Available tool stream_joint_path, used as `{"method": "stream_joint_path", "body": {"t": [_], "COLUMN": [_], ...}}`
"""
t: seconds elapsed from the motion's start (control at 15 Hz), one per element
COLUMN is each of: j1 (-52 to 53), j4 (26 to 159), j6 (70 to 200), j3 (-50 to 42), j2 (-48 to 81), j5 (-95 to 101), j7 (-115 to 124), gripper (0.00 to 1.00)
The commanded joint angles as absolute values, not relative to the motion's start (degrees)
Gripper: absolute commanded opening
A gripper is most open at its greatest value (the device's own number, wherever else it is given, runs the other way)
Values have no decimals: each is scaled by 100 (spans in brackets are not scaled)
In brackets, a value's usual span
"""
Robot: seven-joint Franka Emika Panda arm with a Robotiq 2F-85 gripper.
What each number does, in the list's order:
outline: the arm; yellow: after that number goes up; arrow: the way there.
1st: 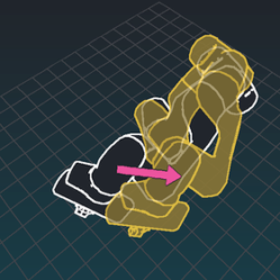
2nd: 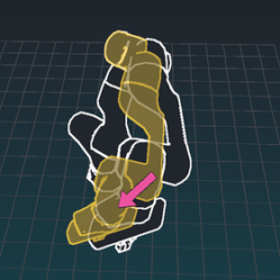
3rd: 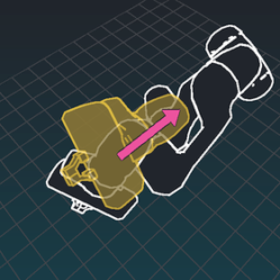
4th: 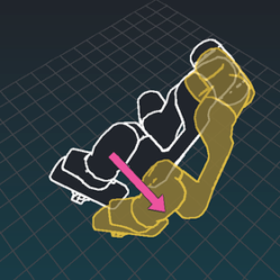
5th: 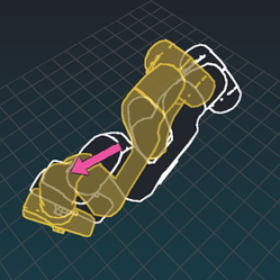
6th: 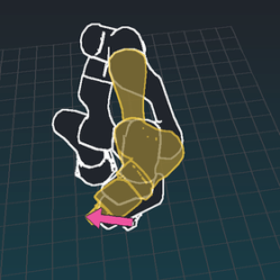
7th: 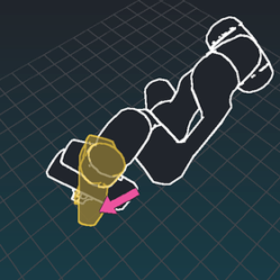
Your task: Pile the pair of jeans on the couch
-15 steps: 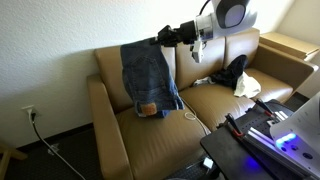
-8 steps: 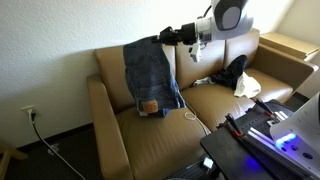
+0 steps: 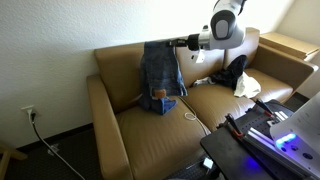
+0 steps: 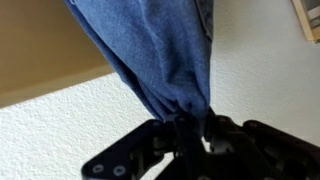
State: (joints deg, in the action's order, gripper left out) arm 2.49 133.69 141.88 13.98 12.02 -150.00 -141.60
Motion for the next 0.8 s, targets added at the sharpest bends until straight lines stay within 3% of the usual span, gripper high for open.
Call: {"method": "stream_joint_path", "body": {"t": [0.0,0.07,0.73], "j1": [655,669,719], "j4": [13346,13322,13512], "j6": [14148,14148,13395], "j3": [976,973,-99], "j2": [1256,1289,2051], "j5": [-14972,-14972,-13685], "j7": [-14108,-14120,-14262], "gripper": [17,4,4]}}
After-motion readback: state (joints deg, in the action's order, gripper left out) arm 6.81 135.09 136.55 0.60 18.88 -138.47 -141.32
